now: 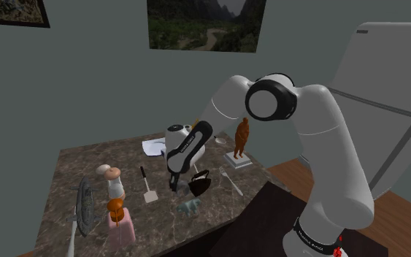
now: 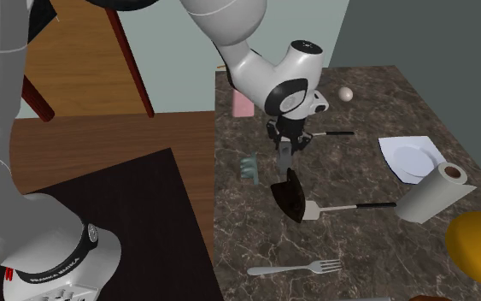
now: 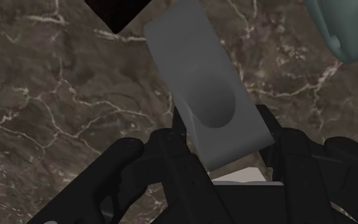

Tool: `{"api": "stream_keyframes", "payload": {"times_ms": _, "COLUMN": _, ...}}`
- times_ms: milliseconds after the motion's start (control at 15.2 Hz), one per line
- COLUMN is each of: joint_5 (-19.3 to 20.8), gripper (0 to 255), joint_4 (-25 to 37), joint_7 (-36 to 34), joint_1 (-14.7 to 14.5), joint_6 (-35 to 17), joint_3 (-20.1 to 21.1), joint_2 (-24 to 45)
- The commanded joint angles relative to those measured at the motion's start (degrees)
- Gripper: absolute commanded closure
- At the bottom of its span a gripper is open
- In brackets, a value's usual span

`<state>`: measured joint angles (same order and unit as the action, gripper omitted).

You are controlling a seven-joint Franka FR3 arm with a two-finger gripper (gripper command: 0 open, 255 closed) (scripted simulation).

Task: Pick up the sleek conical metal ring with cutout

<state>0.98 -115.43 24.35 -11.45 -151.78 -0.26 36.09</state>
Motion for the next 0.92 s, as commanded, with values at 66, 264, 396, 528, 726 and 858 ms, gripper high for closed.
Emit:
{"api": "stream_keyframes", "payload": {"times_ms": 66, "joint_5": 0.00, "gripper": 255, "joint_4": -0.50, "joint_7": -0.03, "joint_1": -0.04, "joint_6": 1.45, "joint_3": 0.01, "joint_2": -1.95}}
{"api": "stream_keyframes", "payload": {"times_ms": 264, "joint_5": -0.02, "gripper": 255, "joint_4": -0.98, "joint_7": 0.00, "joint_1": -0.03, "joint_6": 3.01, "joint_3": 0.02, "joint_2": -3.99}}
{"api": "stream_keyframes", "payload": {"times_ms": 396, "joint_5": -0.03, "gripper": 255, "joint_4": -1.25, "joint_7": 0.02, "joint_1": -0.03, "joint_6": 4.08, "joint_3": 0.03, "joint_2": -5.31}}
{"api": "stream_keyframes", "payload": {"times_ms": 528, "joint_5": -0.04, "gripper": 255, "joint_4": -1.46, "joint_7": 0.03, "joint_1": -0.02, "joint_6": 5.17, "joint_3": 0.04, "joint_2": -6.62}}
{"api": "stream_keyframes", "payload": {"times_ms": 726, "joint_5": -0.06, "gripper": 255, "joint_4": -1.68, "joint_7": 0.06, "joint_1": -0.02, "joint_6": 6.86, "joint_3": 0.05, "joint_2": -8.53}}
{"api": "stream_keyframes", "payload": {"times_ms": 858, "joint_5": -0.06, "gripper": 255, "joint_4": -1.69, "joint_7": 0.06, "joint_1": -0.02, "joint_6": 6.94, "joint_3": 0.05, "joint_2": -8.63}}
